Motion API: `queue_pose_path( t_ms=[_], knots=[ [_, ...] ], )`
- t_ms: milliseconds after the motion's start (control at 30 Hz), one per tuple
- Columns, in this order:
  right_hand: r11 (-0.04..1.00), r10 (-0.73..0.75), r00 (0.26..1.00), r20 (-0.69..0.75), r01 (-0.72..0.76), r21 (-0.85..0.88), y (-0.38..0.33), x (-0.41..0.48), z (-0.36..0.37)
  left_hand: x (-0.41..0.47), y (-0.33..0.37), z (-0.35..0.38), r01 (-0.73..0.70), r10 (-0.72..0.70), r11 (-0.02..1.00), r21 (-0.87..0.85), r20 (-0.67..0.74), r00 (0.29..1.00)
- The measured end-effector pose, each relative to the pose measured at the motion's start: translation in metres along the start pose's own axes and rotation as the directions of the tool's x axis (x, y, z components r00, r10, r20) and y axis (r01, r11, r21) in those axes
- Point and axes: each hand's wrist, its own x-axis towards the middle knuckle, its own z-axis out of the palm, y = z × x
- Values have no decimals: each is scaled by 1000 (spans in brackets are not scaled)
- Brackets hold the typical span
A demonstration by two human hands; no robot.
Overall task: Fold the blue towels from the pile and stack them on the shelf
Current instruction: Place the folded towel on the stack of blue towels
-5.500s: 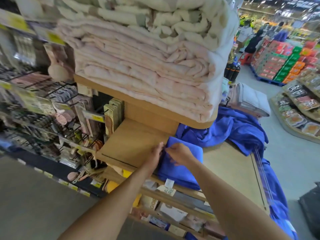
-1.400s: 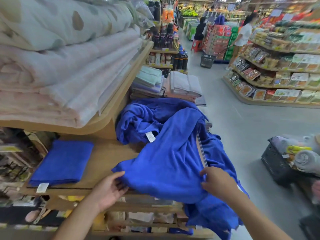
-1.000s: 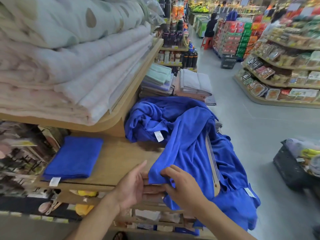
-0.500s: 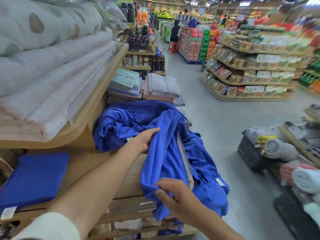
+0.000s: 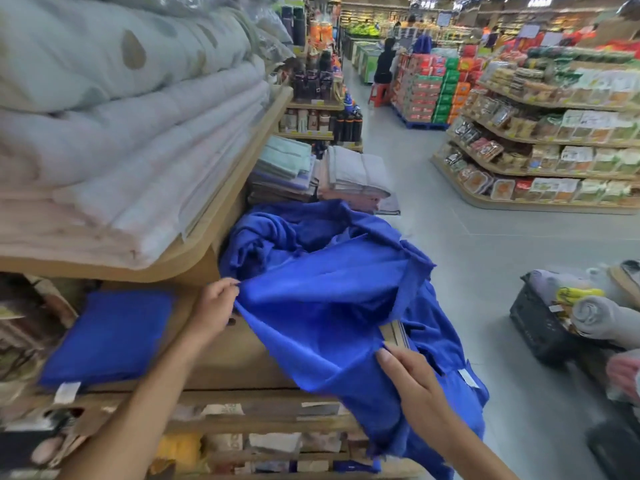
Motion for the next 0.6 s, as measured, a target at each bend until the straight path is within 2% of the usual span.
queue_pose_path(
  t_ms=[33, 100, 167, 200, 267, 333, 500, 600],
  knots=[
    [999, 34, 998, 45, -32, -23, 9, 4, 4, -6, -19, -12, 34, -49, 988, 151, 95, 994],
    [992, 110, 988, 109, -101, -79, 29, 9, 13, -19, -44, -26, 37, -171, 890, 455, 258, 951],
    [978, 165, 977, 134, -144, -153, 47, 11, 19, -25, -49, -27, -25, -210, 773, 633, 294, 932],
    [971, 186, 972, 144, -159, -176, 52, 11, 21, -25, -44, -23, -39, -192, 741, 671, 266, 945],
    [963, 216, 965, 149, -186, -195, 57, 9, 23, -20, -25, -4, -84, -83, 740, 668, 214, 973],
    [963, 223, 966, 128, -198, -184, 56, 6, 21, -10, 0, 26, -224, 62, 742, 632, 269, 961],
    [968, 238, 969, 62, -232, -96, 45, -4, 13, 22, 59, 122, -543, 264, 558, 628, 486, 833],
    [973, 223, 974, 38, -219, -77, 41, -12, 9, 39, 82, 174, -601, 244, 441, 667, 555, 795]
  ],
)
